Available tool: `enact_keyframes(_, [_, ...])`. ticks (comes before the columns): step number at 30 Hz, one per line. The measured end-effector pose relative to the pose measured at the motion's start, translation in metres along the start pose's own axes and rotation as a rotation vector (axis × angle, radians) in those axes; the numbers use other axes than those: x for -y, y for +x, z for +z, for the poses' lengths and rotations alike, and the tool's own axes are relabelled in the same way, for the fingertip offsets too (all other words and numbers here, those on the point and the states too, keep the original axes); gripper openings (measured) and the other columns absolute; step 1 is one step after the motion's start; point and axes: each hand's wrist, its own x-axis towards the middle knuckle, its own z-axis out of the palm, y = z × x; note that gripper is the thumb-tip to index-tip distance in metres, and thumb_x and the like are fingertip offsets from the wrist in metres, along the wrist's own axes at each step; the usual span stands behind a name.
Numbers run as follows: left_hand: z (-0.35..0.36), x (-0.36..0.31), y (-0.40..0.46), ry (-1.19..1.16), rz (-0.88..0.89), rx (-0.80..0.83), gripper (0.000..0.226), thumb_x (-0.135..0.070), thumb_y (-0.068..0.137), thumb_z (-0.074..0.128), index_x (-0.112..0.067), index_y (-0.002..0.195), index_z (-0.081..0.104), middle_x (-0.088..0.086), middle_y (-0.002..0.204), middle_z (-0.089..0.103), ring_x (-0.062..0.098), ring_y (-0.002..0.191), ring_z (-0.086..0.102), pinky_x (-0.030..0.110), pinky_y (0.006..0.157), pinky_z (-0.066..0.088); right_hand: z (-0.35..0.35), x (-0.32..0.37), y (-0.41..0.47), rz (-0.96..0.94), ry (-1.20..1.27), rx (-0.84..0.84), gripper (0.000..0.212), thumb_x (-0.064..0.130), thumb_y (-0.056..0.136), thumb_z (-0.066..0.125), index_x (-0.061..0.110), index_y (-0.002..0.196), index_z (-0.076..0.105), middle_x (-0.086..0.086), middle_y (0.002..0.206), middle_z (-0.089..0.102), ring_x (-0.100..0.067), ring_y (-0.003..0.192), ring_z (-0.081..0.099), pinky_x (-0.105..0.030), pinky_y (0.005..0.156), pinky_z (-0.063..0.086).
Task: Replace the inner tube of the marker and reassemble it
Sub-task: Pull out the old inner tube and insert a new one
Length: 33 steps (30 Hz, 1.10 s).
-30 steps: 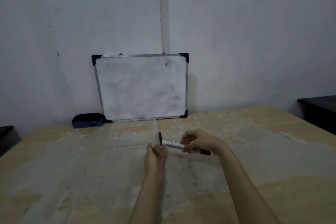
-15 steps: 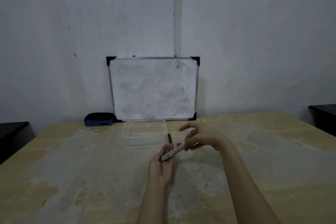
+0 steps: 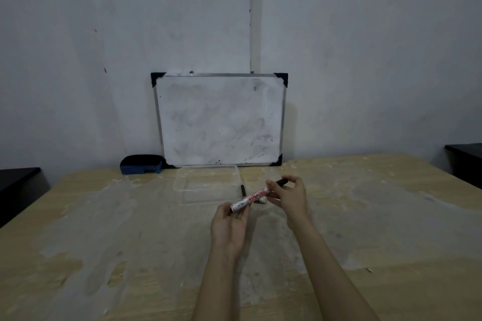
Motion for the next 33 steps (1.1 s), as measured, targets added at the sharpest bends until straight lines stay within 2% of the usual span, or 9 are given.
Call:
enact_keyframes(5, [0.003,0.004,-0.005,0.162,0.071,-0.101,0.021,0.002,0.094,0.038,0.006,0.079,0.053,0.023,0.090,0.055,0.030,0.086,0.056,0.029,0.062,0.060,-0.006,0.001,0.002,0.000,0.082,-0.091,0.038,-0.002,0.080,0.067,0.008,0.104,0.040,-0.010,0.076,0.059,-0.019,0.062,0.061,-0.016,0.046,0.055])
enact_keyframes(9, [0.005,0.005,-0.009,0.213,0.057,-0.153,0.024,-0.001,0.095,0.039,0.009,0.078,0.053,0.023,0.087,0.055,0.027,0.084,0.057,0.039,0.095,0.050,-0.005,0.006,0.003,-0.103,0.025,-0.015,0.035,0.000,0.080,0.066,0.010,0.105,0.043,-0.010,0.076,0.063,-0.009,0.053,0.064,-0.017,0.049,0.055])
enact_keyframes(10, [0.006,0.005,-0.010,0.215,0.054,-0.153,0.025,-0.001,0.095,0.039,0.010,0.078,0.054,0.023,0.087,0.056,0.026,0.083,0.057,0.035,0.089,0.054,-0.003,0.009,0.003,-0.132,0.003,0.003,0.035,0.000,0.081,0.066,0.011,0.106,0.044,-0.009,0.075,0.064,-0.010,0.055,0.064,-0.017,0.049,0.055])
enact_keyframes(12, [0.008,0.004,-0.011,0.188,0.061,-0.146,0.026,-0.003,0.095,0.041,0.011,0.077,0.054,0.023,0.085,0.057,0.026,0.080,0.060,0.025,0.061,0.060,0.000,0.013,0.003,-0.175,-0.030,0.021,0.035,0.001,0.081,0.066,0.013,0.106,0.044,-0.011,0.076,0.064,-0.013,0.060,0.063,-0.017,0.049,0.054])
enact_keyframes(14, [0.008,0.004,-0.011,0.161,0.065,-0.137,0.024,-0.003,0.094,0.044,0.011,0.078,0.055,0.023,0.084,0.059,0.025,0.071,0.066,0.023,0.050,0.059,0.001,0.014,0.002,-0.201,-0.051,0.016,0.035,0.002,0.080,0.066,0.013,0.105,0.044,-0.015,0.080,0.064,-0.015,0.062,0.063,-0.016,0.048,0.053])
enact_keyframes(20, [0.006,0.004,-0.016,0.136,-0.040,-0.096,0.020,0.000,0.092,0.045,0.012,0.081,0.055,0.026,0.090,0.058,0.028,0.083,0.061,0.026,0.053,0.059,0.003,0.016,0.001,-0.335,-0.147,0.004,0.036,0.004,0.079,0.068,0.014,0.109,0.051,-0.023,0.091,0.066,-0.016,0.066,0.064,-0.014,0.050,0.053])
enact_keyframes(25, [0.002,0.000,-0.011,0.025,-0.086,-0.077,0.020,0.001,0.094,0.041,0.014,0.085,0.056,0.029,0.079,0.065,0.028,0.053,0.071,0.027,0.052,0.059,0.007,0.016,-0.002,-0.426,-0.147,0.045,0.038,0.006,0.081,0.067,0.020,0.114,0.054,-0.013,0.081,0.065,0.004,0.058,0.064,-0.014,0.057,0.055])
enact_keyframes(29, [0.002,0.001,-0.008,0.022,-0.050,-0.051,0.021,0.002,0.092,0.042,0.015,0.084,0.056,0.024,0.063,0.071,0.026,0.055,0.072,0.026,0.053,0.061,0.009,0.017,-0.002,-0.442,-0.106,0.026,0.045,0.003,0.085,0.062,0.012,0.128,0.052,-0.012,0.078,0.062,0.005,0.058,0.063,-0.015,0.059,0.057])
enact_keyframes(33, [0.003,-0.001,-0.007,0.039,-0.035,-0.013,0.024,0.003,0.092,0.041,0.018,0.084,0.058,0.025,0.085,0.067,0.027,0.066,0.072,0.024,0.055,0.061,0.011,0.020,-0.001,-0.429,-0.096,0.040,0.045,0.001,0.087,0.059,0.010,0.130,0.050,-0.012,0.078,0.061,0.006,0.060,0.063,-0.015,0.061,0.057])
